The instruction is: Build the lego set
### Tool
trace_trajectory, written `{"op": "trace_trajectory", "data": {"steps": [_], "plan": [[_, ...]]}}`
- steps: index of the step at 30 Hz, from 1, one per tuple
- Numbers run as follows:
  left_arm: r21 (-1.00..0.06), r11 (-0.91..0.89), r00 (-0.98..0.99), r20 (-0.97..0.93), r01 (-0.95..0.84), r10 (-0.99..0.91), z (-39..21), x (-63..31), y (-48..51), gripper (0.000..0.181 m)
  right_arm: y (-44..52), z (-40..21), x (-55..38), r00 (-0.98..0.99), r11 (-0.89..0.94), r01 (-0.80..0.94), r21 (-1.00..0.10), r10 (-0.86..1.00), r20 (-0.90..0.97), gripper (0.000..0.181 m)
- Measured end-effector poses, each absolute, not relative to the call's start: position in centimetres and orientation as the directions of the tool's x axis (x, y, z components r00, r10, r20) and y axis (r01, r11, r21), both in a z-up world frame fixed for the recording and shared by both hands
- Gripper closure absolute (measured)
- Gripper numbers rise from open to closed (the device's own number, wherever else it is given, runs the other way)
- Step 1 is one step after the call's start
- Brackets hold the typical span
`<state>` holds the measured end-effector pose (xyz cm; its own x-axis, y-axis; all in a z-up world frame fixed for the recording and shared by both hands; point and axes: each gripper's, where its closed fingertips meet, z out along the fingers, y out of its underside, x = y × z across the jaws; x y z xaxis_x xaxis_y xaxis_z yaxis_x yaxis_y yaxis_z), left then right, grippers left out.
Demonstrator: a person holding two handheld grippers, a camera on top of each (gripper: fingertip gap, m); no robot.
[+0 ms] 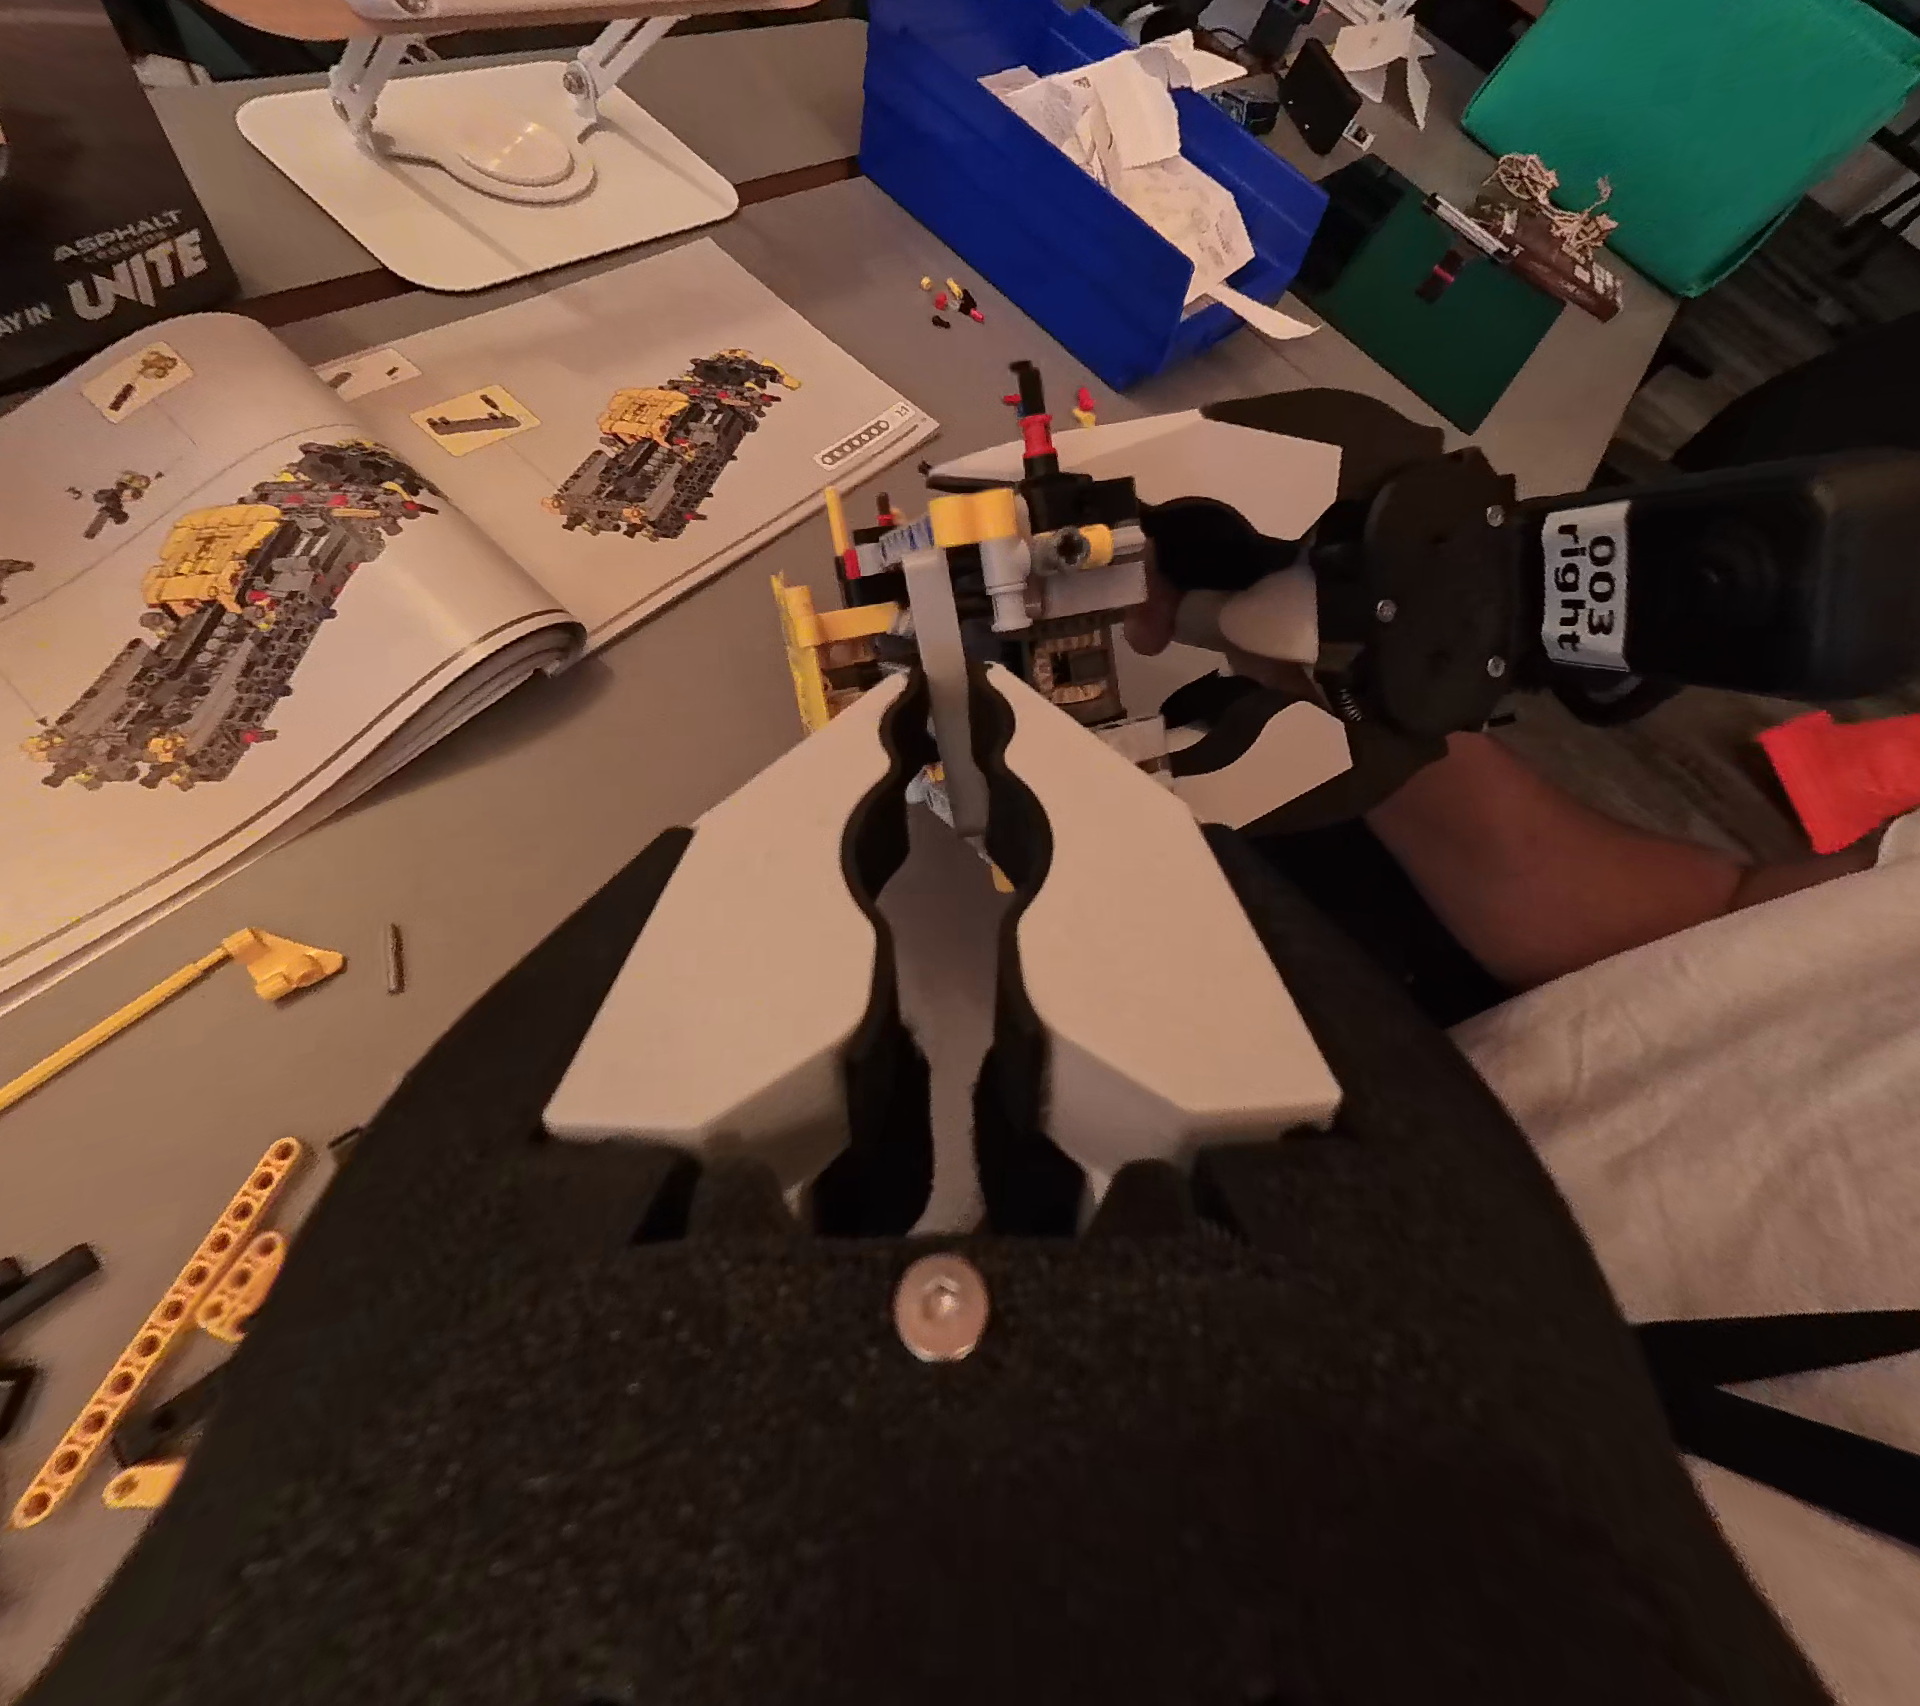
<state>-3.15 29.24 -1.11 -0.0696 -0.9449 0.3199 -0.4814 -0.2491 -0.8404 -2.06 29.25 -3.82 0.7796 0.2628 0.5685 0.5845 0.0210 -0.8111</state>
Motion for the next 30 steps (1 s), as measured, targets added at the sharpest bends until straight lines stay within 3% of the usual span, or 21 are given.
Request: {"op": "trace_trajectory", "data": {"steps": [12,17,30], "plan": [[-0.835,0.035,-0.092,0.018,-0.549,-0.996,-1.3,-3.4,28.1,0.174,29.2,-4.5,-1.7,0.727,-0.07,0.672,-0.737,0.254,0.638,0.098],[-0.854,0.015,-0.103,0.045,-0.52,-0.994,-0.9,-3.3,27.3,0.174,28.9,-4.2,-1.9,0.749,0.015,0.627,-0.779,0.261,0.609,0.097],[-0.852,0.127,-0.037,-0.125,-0.507,-0.991,-0.9,-3.7,27.9,0.174,29.1,-4.4,-1.8,0.761,-0.105,0.645,-0.757,0.183,0.623,0.097]]}}
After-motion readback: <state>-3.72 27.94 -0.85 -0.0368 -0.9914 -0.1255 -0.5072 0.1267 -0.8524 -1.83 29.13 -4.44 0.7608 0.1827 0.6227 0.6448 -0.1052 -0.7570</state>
